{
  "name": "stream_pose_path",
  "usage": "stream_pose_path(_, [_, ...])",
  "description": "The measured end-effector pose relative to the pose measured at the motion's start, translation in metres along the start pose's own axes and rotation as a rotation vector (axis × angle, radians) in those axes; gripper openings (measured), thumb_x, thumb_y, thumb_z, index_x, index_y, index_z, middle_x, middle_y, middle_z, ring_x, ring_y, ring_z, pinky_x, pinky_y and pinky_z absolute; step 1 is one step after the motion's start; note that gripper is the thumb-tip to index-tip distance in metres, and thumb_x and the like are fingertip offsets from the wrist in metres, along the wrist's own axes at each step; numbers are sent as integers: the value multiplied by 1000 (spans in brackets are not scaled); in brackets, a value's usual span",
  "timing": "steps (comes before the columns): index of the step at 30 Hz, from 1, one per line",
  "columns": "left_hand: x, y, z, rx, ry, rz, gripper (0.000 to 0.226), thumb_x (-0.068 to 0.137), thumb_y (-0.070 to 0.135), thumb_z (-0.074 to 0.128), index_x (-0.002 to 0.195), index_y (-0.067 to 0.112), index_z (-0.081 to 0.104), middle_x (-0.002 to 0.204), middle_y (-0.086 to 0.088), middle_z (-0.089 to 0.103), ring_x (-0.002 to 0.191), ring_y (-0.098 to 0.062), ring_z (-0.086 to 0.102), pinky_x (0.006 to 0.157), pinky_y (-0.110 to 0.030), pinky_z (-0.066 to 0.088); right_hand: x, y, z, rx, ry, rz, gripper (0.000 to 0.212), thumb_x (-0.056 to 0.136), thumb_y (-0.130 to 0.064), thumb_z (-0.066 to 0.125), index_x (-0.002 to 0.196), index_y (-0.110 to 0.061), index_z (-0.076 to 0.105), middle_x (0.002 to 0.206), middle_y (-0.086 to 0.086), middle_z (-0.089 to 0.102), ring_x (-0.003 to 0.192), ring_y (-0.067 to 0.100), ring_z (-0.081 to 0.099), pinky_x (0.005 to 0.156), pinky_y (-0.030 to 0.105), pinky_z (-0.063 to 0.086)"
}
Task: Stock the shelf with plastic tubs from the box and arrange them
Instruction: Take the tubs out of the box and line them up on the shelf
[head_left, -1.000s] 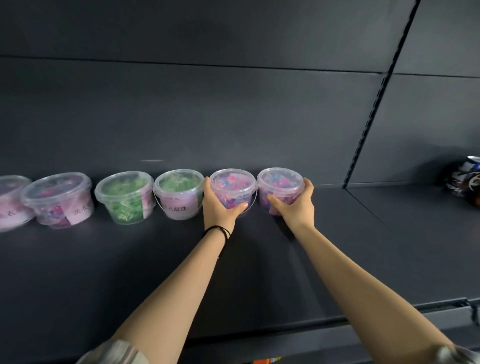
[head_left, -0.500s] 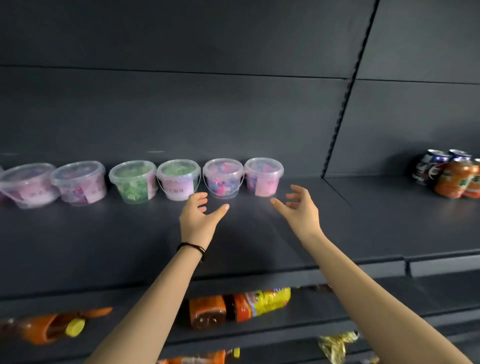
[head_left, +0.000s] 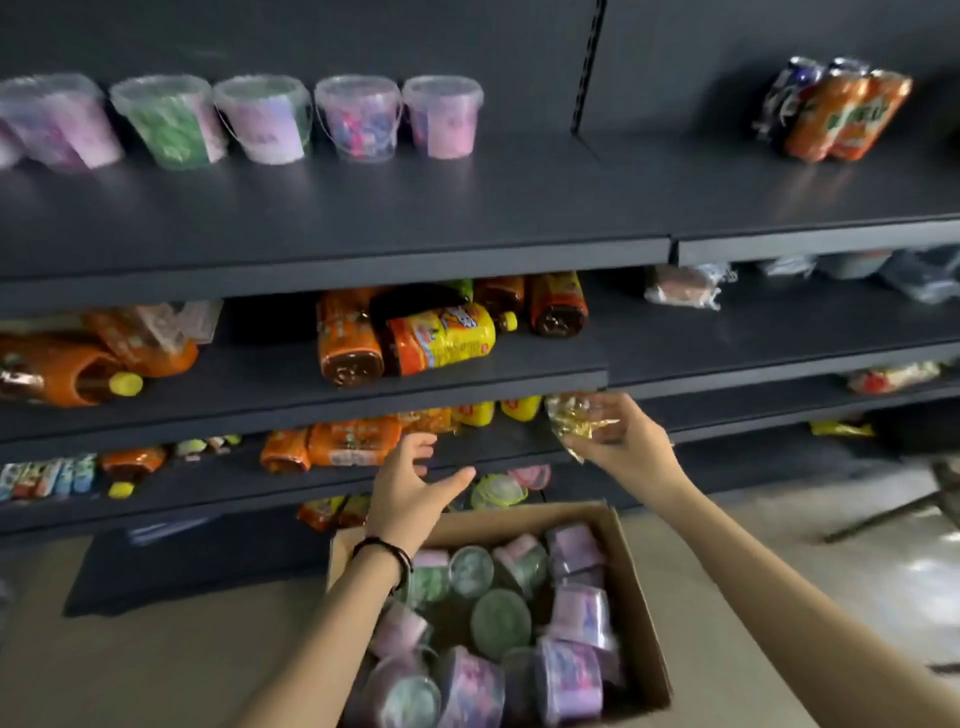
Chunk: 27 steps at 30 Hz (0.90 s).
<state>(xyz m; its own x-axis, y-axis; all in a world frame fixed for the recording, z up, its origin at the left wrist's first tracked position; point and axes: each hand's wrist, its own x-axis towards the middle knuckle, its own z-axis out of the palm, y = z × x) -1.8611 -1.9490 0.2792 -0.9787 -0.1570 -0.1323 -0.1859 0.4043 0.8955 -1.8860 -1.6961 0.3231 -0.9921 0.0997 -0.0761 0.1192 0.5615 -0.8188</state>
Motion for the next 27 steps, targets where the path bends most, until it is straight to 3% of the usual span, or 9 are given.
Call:
stream_pose_path(3, [-19, -57, 41, 101, -128, -176, 59, 68, 34, 86, 118, 21, 56, 120, -2, 58, 106, -17, 56, 86, -27, 45, -28, 70, 10, -50, -37, 159, 58, 69, -24, 86, 118, -12, 58, 103, 5, 64, 81, 17, 61, 63, 4, 38])
stream_pose_path(8, [-52, -141, 115, 145, -316, -374, 62, 64, 37, 88, 114, 20, 56, 118, -4, 60, 108, -17, 57, 92, -29, 46, -65, 182, 49, -139, -141, 363, 50, 68, -24, 87, 109, -11, 62, 89, -8, 67, 69, -12, 59, 57, 1, 36])
stream_pose_path(9, [-56, -157, 131, 138, -339, -409, 65, 63, 38, 89, 115, 19, 55, 119, -4, 60, 107, -16, 56, 93, -29, 45, -68, 203, 61, -161, -164, 394, 46, 69, -29, 86, 105, -13, 62, 93, -5, 69, 76, -9, 62, 59, 4, 37])
stream_pose_path(12, [-67, -198, 174, 108, -405, -491, 75, 60, 37, 90, 122, 16, 53, 125, -6, 59, 108, -16, 56, 96, -31, 47, -69, 260, 94, -238, -231, 511, 63, 72, -41, 82, 120, -9, 56, 118, 11, 61, 108, 27, 59, 81, 27, 43])
stream_pose_path(15, [-79, -233, 208, 82, -507, -558, 95, 61, 40, 90, 139, 15, 42, 140, -9, 48, 124, -21, 49, 105, -35, 42, -64, 302, 124, -189, -227, 689, 83, 69, -47, 81, 133, -9, 44, 129, 18, 52, 117, 35, 51, 93, 36, 43])
stream_pose_path(19, [-87, -261, 239, 220, -614, -495, 115, 58, 60, 84, 149, 17, 27, 149, -8, 39, 135, -25, 38, 108, -34, 35, -53, 335, 152, -141, -199, 772, 90, 71, -47, 80, 139, -10, 35, 133, 16, 50, 118, 34, 51, 89, 35, 44])
stream_pose_path(22, [-83, -269, 255, 304, -666, -427, 120, 54, 69, 80, 150, 21, 25, 152, -4, 35, 138, -25, 32, 112, -41, 31, -46, 349, 159, -135, -184, 771, 87, 68, -48, 82, 135, -12, 40, 126, 12, 54, 111, 29, 55, 81, 33, 49])
stream_pose_path(25, [-77, -275, 263, 478, -804, -315, 123, 49, 78, 73, 149, 29, 21, 154, 0, 29, 141, -26, 28, 113, -48, 27, -44, 358, 159, -128, -194, 753, 82, 63, -50, 85, 127, -14, 47, 117, 6, 59, 104, 25, 59, 87, 38, 52])
stream_pose_path(27, [-74, -280, 264, 560, -871, -284, 127, 48, 79, 71, 150, 31, 11, 157, 1, 23, 143, -26, 26, 112, -50, 24, -45, 361, 159, -86, -194, 764, 80, 61, -50, 86, 123, -17, 48, 111, 0, 62, 97, 20, 62, 81, 35, 55])
